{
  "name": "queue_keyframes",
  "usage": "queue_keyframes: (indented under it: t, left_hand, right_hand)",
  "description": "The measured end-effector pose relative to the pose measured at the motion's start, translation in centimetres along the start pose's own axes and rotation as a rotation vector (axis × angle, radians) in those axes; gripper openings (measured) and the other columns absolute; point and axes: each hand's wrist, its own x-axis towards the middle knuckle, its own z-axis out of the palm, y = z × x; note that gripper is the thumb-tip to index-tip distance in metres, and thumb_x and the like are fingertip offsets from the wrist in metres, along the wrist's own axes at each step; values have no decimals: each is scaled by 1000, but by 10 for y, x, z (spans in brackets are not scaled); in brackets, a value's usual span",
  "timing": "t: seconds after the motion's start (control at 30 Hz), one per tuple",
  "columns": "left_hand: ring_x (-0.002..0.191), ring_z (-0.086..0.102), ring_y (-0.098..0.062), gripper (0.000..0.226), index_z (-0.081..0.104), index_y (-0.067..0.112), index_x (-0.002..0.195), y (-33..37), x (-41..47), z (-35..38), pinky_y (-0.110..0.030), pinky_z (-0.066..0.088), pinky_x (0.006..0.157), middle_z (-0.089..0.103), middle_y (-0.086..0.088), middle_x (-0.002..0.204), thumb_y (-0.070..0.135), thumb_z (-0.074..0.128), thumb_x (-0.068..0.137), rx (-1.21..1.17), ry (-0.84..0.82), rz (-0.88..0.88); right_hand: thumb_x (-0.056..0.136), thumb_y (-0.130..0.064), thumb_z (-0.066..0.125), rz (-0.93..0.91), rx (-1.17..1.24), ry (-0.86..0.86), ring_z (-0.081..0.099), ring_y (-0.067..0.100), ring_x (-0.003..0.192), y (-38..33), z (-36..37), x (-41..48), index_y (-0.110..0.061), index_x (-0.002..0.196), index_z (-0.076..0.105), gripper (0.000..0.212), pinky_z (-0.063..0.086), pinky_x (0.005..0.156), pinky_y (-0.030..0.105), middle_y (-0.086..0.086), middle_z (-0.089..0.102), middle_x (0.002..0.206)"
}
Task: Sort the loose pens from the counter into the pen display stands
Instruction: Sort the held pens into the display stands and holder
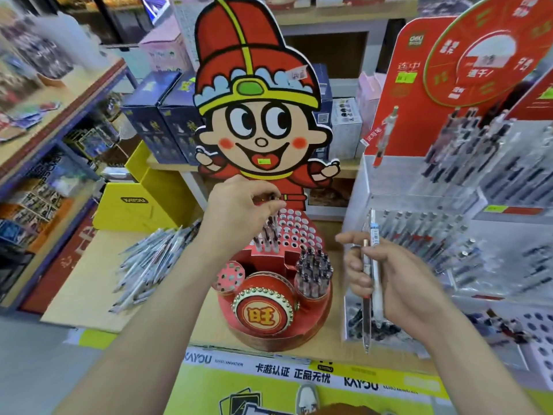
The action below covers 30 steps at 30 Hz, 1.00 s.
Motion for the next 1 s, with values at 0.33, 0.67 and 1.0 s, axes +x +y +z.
queue_keyframes:
  t: [0.33,0.67,1.0]
  left_hand:
    - [74,61,0,10,77,23,88,-7,3,0,-23,54,69,66,20,73,29,76,80,-125,-82,-61]
    - [67,59,4,7,74,29,76,-16,11,-1,-6,40,55,64,20,67,35,77,77,-67,-169,-75]
    - [88,65,0,16,76,26,99,-24,15,7,-29,55,83,73,14,92,30,62,93,-160,-409,-179]
  right_hand:
    - [90,10,43,1,12,-16,63,20,71,5,3,7,1,116,63,34,54,59,24,19,66,88]
    - [80,-5,58,-37,21,46,73,28,85,4,10,6,-3,114,65,35,60,68,26,5,72,79]
    - [85,-8,55,-43,49,93,70,22,76,11,4,9,0,113,65,32,55,56,25,11,65,78]
